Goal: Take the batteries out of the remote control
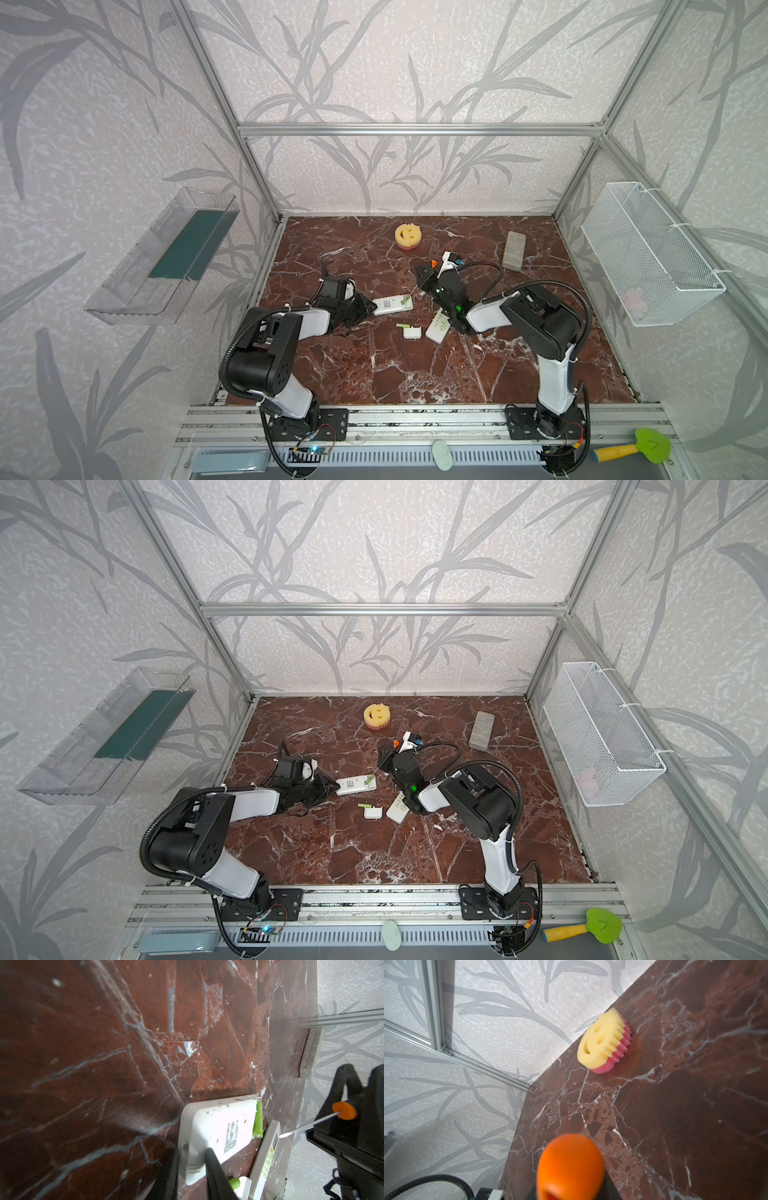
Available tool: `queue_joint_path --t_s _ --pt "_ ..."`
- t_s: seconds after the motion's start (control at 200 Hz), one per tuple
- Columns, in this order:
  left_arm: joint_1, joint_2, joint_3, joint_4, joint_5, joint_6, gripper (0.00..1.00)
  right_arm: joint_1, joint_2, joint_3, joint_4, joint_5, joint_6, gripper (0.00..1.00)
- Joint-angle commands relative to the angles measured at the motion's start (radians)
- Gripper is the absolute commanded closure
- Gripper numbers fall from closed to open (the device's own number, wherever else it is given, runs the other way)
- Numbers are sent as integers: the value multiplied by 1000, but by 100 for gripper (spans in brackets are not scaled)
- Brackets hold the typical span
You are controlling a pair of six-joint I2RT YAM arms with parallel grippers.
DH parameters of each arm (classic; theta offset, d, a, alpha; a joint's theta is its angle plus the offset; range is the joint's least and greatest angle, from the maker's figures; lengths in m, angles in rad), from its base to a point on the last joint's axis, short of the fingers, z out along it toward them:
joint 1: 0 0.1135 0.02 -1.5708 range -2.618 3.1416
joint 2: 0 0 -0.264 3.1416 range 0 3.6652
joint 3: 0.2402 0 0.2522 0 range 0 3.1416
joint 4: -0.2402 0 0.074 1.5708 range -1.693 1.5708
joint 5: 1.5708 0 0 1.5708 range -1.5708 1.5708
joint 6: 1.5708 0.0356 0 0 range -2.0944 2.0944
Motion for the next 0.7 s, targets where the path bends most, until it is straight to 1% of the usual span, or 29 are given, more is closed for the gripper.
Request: queue_joint_path --t_s 0.0,0.125,0.26,0.29,0.38,0.52,0.695 --pt "-12 27 -41 -190 -51 11 74 1 -46 53 -92 -13 -137 100" --pt "-12 27 -41 -191 -54 13 74 1 -27 130 -179 -64 -221 100" --pt "-12 34 -37 -187 -53 11 74 1 -6 199 -252 -92 -311 100" --pt "-12 35 -36 -187 -53 11 75 1 -4 216 -305 -98 -334 100" --pt "-12 41 -32 -185 -49 11 75 1 10 254 -357 -114 -396 100" --pt "-12 46 -27 -185 -48 11 75 1 44 309 -421 -146 -441 100" --pt "-12 46 -27 -190 -49 14 75 1 86 347 -453 -182 -443 100"
